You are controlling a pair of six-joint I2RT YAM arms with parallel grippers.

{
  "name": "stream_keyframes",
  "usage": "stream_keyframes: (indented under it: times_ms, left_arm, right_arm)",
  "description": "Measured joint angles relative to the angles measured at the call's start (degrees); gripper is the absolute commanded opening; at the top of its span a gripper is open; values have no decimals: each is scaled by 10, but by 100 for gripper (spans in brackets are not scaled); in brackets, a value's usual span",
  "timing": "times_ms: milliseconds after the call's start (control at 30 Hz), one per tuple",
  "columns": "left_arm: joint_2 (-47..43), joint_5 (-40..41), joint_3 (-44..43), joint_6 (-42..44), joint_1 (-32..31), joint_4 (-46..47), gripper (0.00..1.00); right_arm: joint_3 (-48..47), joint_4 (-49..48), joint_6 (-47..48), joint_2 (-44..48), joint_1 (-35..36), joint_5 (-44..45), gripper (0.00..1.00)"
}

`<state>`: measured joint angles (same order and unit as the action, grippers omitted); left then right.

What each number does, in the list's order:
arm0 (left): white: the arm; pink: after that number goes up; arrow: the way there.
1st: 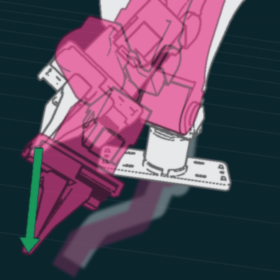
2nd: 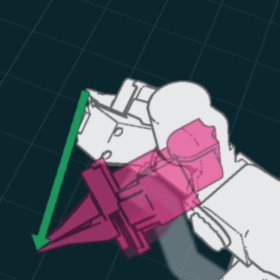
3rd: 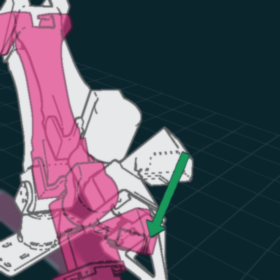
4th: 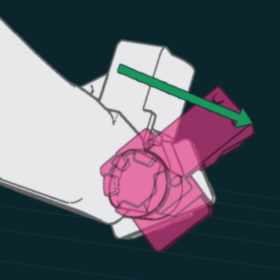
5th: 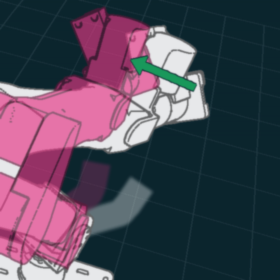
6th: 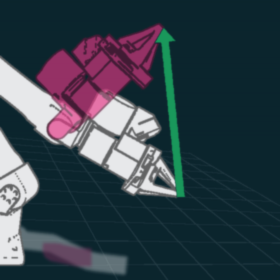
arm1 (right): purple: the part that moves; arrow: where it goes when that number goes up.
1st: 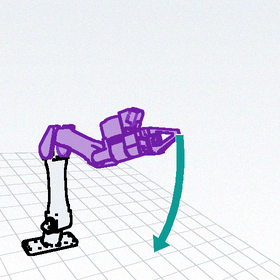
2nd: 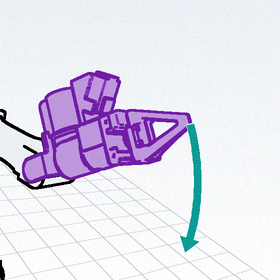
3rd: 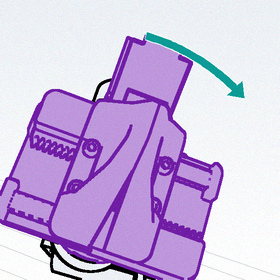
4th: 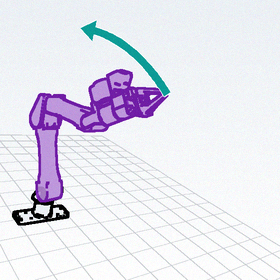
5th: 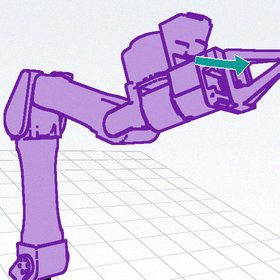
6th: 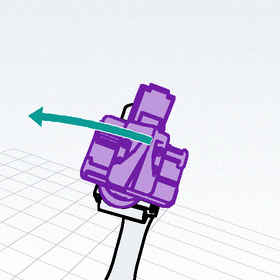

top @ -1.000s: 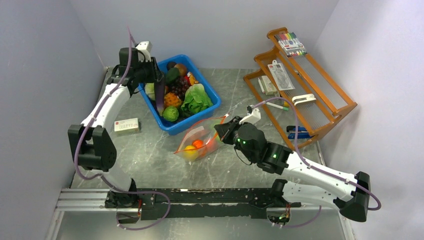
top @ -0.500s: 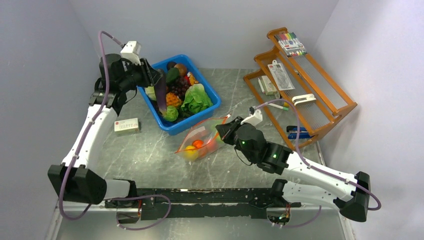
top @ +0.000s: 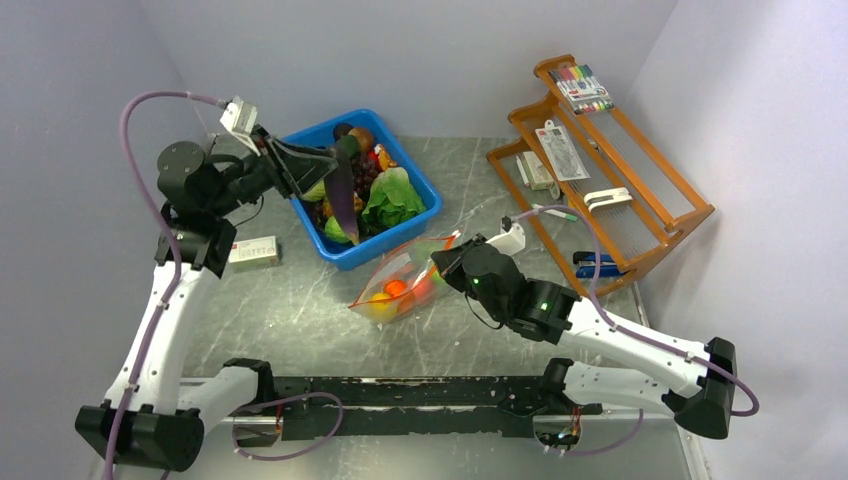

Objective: Place the food in the zip-top bag and seal the zipper
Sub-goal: Pick up the fake vegetable from the bin, then place the fake vegetable in the zipper food storage bag.

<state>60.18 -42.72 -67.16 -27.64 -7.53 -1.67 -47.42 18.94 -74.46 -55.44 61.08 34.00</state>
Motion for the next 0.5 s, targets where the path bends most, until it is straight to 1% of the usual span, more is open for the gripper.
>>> stream_keyframes:
  times_ms: [100, 267, 367, 500]
  left_arm:
    - [-31, -48, 35, -39, -1, 72, 12]
    - [-80, -104, 113, -122, -4, 220, 9]
    - [-84, -137, 146, -165, -12, 312, 7]
    - [-69, -169, 171, -202, -32, 397, 8]
  right_arm:
    - [0, 2, -14, 0, 0, 3, 0]
    - [0, 3, -28, -1, 0, 3, 0]
    - [-1, 5, -38, -7, 0, 3, 0]
    - [-2, 11, -49, -14, 0, 3, 0]
